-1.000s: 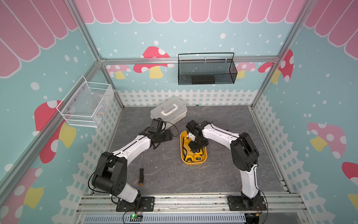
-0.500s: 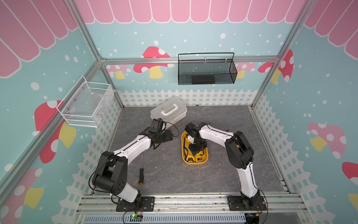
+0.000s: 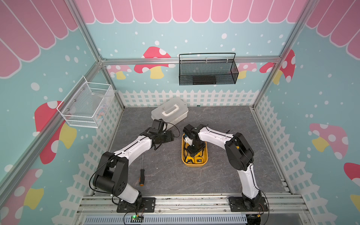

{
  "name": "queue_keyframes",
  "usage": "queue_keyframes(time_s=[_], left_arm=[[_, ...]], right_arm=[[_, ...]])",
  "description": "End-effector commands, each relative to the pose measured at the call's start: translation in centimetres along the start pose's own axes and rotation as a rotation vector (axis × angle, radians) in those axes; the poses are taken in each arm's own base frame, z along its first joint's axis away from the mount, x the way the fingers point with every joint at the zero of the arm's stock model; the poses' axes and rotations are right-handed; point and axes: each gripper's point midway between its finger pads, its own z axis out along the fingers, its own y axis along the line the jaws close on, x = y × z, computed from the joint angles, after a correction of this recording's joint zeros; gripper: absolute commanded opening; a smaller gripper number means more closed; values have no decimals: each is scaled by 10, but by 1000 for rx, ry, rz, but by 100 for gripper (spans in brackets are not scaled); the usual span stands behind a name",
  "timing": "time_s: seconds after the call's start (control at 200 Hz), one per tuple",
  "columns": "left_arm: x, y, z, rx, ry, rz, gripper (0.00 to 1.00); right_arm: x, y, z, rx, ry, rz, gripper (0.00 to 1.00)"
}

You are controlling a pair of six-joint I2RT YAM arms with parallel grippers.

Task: Take the tape measure out of the storage box
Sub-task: Pick up the tape measure from the storage box.

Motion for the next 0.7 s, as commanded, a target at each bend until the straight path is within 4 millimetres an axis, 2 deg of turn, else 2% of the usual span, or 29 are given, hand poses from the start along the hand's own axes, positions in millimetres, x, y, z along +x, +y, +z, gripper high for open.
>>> queue_keyframes(time_s=[0.0,0.07,0.13,0.25,0.34,0.51,0.545,0.555,0.57,0.69], left_arm=[[1,1,0,6,2,-10,69],[1,-1,-1,14,4,-5,70],[1,-3,-2,24,5,0,70],[2,-9,-3,59,15,16,70],[5,-19,-4,115,36,34,70],[12,-51,-8,303,88,64,71],[14,-58,-10,350,101,68,71],[15,-60,-10,364,105,67,71],[15,-64,-11,383,109,68,71],[22,-78,-11,477,162,69,72]], right_arm=[[1,3,-1,-5,-9,10,57],[0,2,-4,-5,-22,14,47],[-1,0,-6,-12,-35,20,43],[-4,-7,-18,-47,-83,28,42],[-11,-9,-35,-87,-150,6,42],[-24,-4,-70,-146,-293,-98,42],[-25,-2,-70,-166,-303,-110,42],[-26,-1,-80,-170,-330,-117,42],[-27,-1,-84,-178,-346,-120,42],[-31,1,-102,-225,-429,-150,42]])
